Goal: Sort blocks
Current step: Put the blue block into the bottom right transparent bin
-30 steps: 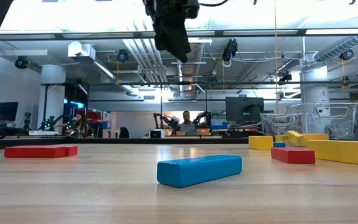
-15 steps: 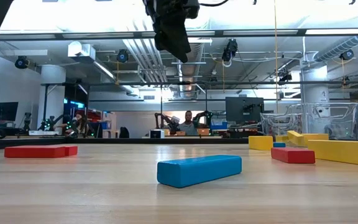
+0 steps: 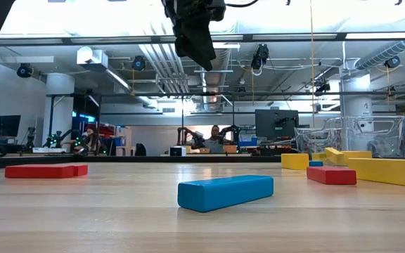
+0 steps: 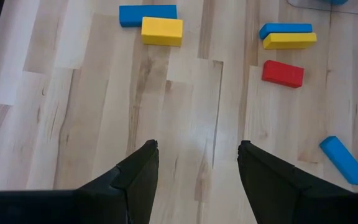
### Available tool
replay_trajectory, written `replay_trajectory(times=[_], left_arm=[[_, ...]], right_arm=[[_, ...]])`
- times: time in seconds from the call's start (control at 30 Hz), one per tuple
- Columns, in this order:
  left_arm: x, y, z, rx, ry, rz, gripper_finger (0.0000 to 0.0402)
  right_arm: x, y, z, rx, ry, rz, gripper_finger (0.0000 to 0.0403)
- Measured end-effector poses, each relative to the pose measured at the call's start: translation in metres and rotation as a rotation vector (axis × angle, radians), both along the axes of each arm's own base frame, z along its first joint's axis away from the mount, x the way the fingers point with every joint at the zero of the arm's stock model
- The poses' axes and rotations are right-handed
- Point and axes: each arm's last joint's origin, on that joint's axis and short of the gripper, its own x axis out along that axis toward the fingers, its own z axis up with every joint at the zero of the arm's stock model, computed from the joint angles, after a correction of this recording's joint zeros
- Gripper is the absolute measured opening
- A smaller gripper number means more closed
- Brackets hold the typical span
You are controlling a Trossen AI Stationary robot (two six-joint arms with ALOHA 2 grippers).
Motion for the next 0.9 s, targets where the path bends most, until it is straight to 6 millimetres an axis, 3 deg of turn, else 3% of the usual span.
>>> replay_trajectory(times=[0.2,0.4,0.6,0.77,0.9], left_arm=[[0.0,-0.001,0.0,0.0,0.0,-0.001,0.0196],[0.0,-0.001,0.0,0.0,0.0,-0.002,0.0196],[0.0,-0.001,0.0,0.0,0.0,-0.002,0.0196],[0.0,-0.001,0.0,0.0,0.0,-0.002,0.0196],[0.0,-0.001,0.0,0.0,0.0,-0.002,0.0196]], right_arm=[[-0.003,0.013,0.009,0.073,-0.026,-0.008,0.0012],[-0.006,0.002,0.019,-0.093,-0.081,-0.141,0.0012],[-0.012,-0.008,0.003,-0.216,-0.061,-0.205,0.0012],[-0.015,-0.001,-0.016,-0.113,0.001,-0.128,0.0012],[-0.013,0.014,-0.012,0.039,-0.023,-0.047,0.0012]])
